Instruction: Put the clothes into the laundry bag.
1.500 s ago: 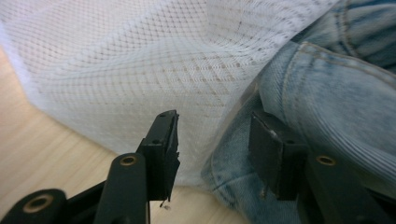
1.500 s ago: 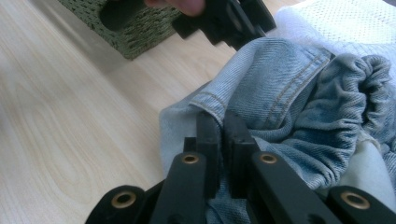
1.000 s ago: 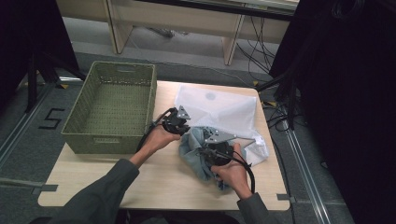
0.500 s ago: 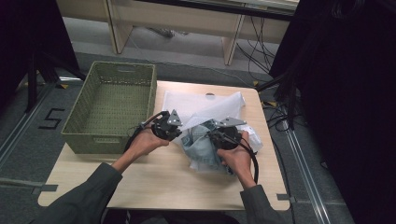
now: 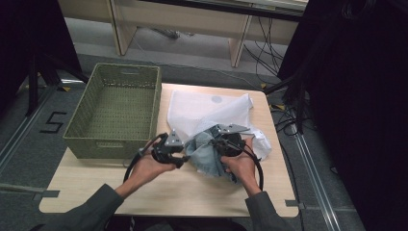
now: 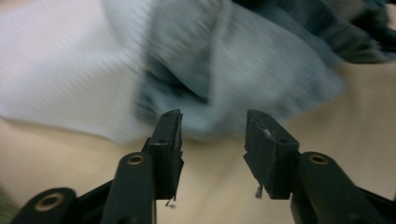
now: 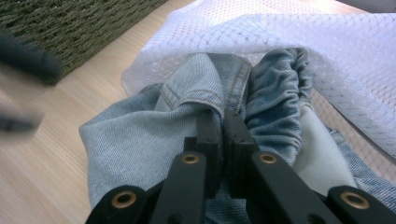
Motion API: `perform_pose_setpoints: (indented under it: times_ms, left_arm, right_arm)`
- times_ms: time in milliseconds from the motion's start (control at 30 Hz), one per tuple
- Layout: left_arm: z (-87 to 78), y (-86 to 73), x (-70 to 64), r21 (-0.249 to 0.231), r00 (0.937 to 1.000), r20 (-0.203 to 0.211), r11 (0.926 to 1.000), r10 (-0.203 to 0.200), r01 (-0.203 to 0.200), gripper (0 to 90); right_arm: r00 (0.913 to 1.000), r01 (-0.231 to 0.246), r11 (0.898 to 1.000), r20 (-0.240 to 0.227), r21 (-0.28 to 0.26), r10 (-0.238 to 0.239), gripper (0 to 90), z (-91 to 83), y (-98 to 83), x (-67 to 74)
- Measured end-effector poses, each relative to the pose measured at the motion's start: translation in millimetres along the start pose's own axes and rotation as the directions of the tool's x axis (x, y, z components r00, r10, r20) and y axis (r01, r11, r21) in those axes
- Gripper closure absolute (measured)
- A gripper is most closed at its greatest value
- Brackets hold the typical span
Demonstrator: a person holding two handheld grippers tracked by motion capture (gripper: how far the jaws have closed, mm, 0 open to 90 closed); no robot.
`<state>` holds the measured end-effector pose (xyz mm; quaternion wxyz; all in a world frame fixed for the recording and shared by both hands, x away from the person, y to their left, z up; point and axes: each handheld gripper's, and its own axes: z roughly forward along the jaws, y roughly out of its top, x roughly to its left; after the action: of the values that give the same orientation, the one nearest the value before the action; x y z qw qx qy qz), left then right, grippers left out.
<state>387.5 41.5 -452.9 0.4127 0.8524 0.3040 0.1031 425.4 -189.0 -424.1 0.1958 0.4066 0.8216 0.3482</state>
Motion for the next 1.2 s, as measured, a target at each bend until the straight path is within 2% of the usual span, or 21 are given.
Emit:
perform_pose_setpoints:
  times_ms: [67,167,233,333,433,467,500,533,567,600,633,700,767,800,867,900,1033,1067,1100,1167,1200]
  left_arm:
    - [7.8,-10.9,-10.9,0.021,0.999,0.02,0.999,-0.041,0.04,50.6]
    - [26.7,-20.7,-23.4,0.052,0.9984,0.034,0.9976,-0.046,0.045,47.0]
    - [36.8,-21.6,-27.7,0.067,0.9959,0.045,0.9949,-0.078,0.075,44.1]
    - [51.2,-18.2,-30.2,0.05,0.9955,0.031,0.9948,-0.09,0.088,40.1]
    - [67.5,-15.6,-33.2,0.035,0.995,-0.003,0.9944,-0.1,0.1,37.2]
    - [71.3,-14.7,-33.4,0.044,0.9961,-0.027,0.9954,-0.084,0.085,37.1]
    - [76.6,-14.7,-34.3,0.027,0.9938,-0.036,0.994,-0.105,0.106,37.3]
    - [80.2,-14.4,-33.2,0.031,0.9941,-0.055,0.9949,-0.094,0.096,38.1]
    - [83.3,-14.6,-33.2,0.033,0.993,-0.073,0.9949,-0.093,0.096,39.7]
    - [85.2,-15.0,-31.5,0.019,0.9944,-0.088,0.998,-0.059,0.061,44.2]
    - [85.9,-15.0,-29.9,0.013,0.9944,-0.096,0.9988,-0.045,0.046,52.3]
    - [87.3,-16.3,-28.2,-0.009,0.9942,-0.075,0.9971,-0.077,0.076,67.1]
    - [86.2,-17.7,-24.3,-0.019,0.9942,-0.078,0.9971,-0.075,0.074,82.5]
    - [85.7,-18.0,-23.8,-0.016,0.9943,-0.067,0.9965,-0.082,0.081,85.4]
    - [84.5,-18.3,-23.2,-0.009,0.9964,-0.066,0.9985,-0.054,0.053,87.0]
    - [84.8,-19.3,-24.4,-0.011,0.997,-0.043,0.9978,-0.065,0.065,87.2]
    - [74.4,-25.0,-26.5,0.015,0.9987,-0.047,0.9997,-0.02,0.021,87.6]
    - [71.1,-27.2,-27.4,0.022,0.9987,-0.049,0.9996,-0.015,0.017,87.8]
    - [68.0,-29.7,-27.5,0.024,0.9989,-0.046,0.9997,-0.009,0.01,87.8]
    - [61.4,-34.7,-28.7,0.033,0.9994,-0.033,0.9994,-0.009,0.01,87.8]
    - [59.4,-36.0,-29.0,0.036,0.9994,-0.035,0.9993,-0.007,0.008,87.8]
  right_arm:
    - [1.0,0.0,1.0,0.001,-0.002,0.0,87.2,-0.3,0.2,-0.2]
    - [1.0,0.0,1.0,0.002,-0.001,0.0,87.1,-0.4,0.1,-0.4]
    - [1.0,0.002,1.0,0.001,-0.002,-0.002,87.0,-0.3,0.3,-0.2]
    - [1.0,-0.008,1.0,-0.001,-0.001,0.008,86.9,0.2,0.3,0.5]
    - [1.0,0.006,1.0,0.004,-0.012,-0.006,86.8,1.0,-0.2,0.0]
    - [1.0,0.001,1.0,0.001,-0.005,-0.001,86.8,0.5,0.3,-0.2]
    - [1.0,-0.001,1.0,0.008,-0.011,0.001,86.8,1.2,0.1,0.0]
    - [1.0,-0.002,1.0,0.008,-0.01,0.002,86.8,1.1,0.0,0.1]
    - [1.0,0.004,1.0,-0.002,-0.004,-0.004,86.8,-0.1,0.1,-0.3]
    - [1.0,-0.007,1.0,0.0,-0.008,0.007,86.8,0.0,0.4,0.5]
    - [1.0,-0.004,1.0,0.002,-0.01,0.004,86.8,0.3,0.5,0.4]
    - [0.9998,-0.017,1.0,0.008,-0.019,0.017,86.8,1.6,0.0,2.0]
    - [0.9999,0.008,1.0,0.009,-0.003,-0.008,86.8,0.6,-0.1,1.3]
    - [0.9999,0.012,1.0,0.01,-0.003,-0.012,86.7,0.6,0.0,1.4]
    - [0.9998,0.002,1.0,0.019,-0.014,-0.002,86.7,1.7,0.1,3.2]
    - [0.9996,0.017,1.0,0.024,-0.017,-0.016,86.7,2.0,-0.2,2.6]
    - [0.9982,0.044,0.999,0.042,-0.01,-0.043,86.8,-1.0,1.1,1.2]
    - [0.9969,0.057,0.998,0.057,-0.028,-0.055,86.9,-0.5,1.3,0.1]
    - [0.9979,0.043,0.999,0.048,-0.011,-0.043,86.9,-2.2,1.5,1.2]
    - [0.9979,0.049,0.999,0.044,-0.02,-0.048,87.1,-2.0,0.7,3.6]
    - [0.9979,0.06,0.998,0.022,0.001,-0.06,87.1,-3.9,0.5,5.5]
